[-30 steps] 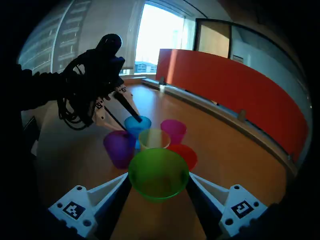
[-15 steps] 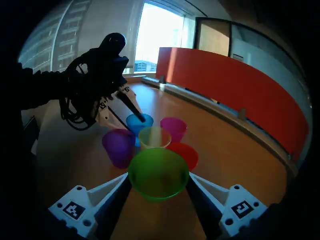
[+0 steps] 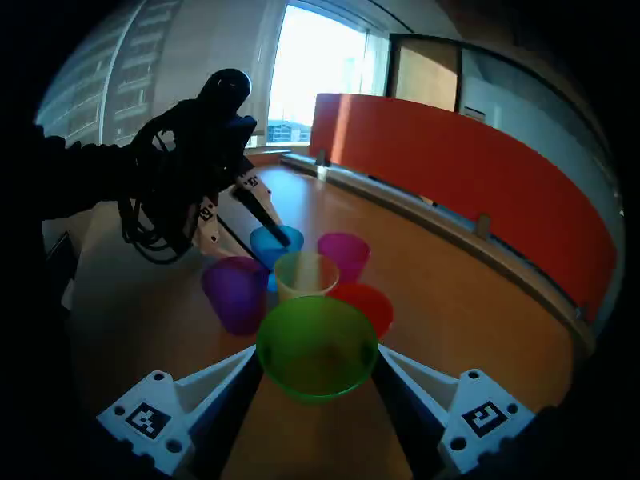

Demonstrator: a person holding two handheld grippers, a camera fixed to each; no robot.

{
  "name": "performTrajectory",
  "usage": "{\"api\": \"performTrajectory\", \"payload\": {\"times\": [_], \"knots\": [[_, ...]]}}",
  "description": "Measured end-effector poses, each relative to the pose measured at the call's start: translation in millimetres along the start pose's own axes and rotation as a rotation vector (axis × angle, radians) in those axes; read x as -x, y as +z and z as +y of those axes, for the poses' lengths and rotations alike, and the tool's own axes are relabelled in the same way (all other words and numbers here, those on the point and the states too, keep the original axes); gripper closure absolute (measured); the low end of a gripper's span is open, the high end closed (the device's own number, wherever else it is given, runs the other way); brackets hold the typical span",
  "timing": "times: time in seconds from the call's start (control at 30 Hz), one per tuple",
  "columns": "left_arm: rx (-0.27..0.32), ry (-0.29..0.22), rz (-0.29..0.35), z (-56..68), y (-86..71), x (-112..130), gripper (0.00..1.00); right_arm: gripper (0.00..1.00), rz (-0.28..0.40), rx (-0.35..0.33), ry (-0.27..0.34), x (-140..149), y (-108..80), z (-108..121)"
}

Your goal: Pour water

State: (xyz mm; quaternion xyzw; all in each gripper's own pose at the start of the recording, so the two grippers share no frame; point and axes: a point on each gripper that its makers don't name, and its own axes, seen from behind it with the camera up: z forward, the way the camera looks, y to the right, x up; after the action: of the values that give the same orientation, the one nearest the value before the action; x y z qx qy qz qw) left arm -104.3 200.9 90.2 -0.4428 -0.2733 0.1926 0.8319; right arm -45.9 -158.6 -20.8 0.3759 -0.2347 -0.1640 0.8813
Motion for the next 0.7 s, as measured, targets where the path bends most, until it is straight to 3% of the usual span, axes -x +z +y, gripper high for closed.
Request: {"api": "performTrajectory", "payload": {"times": [0.37, 0.7], "knots": [[-0.014, -0.035, 0.025, -1.0, -2.6, 1.1, 0.17, 0.09, 0.005, 0.005, -0.001, -1.5, -2.9, 0.4], [-0.045, -0.046, 0.063, -6.0, -16.2, -7.7, 0.17, 0.09, 0.021, 0.004, 0.001, -9.6, -4.4, -1.4]]}}
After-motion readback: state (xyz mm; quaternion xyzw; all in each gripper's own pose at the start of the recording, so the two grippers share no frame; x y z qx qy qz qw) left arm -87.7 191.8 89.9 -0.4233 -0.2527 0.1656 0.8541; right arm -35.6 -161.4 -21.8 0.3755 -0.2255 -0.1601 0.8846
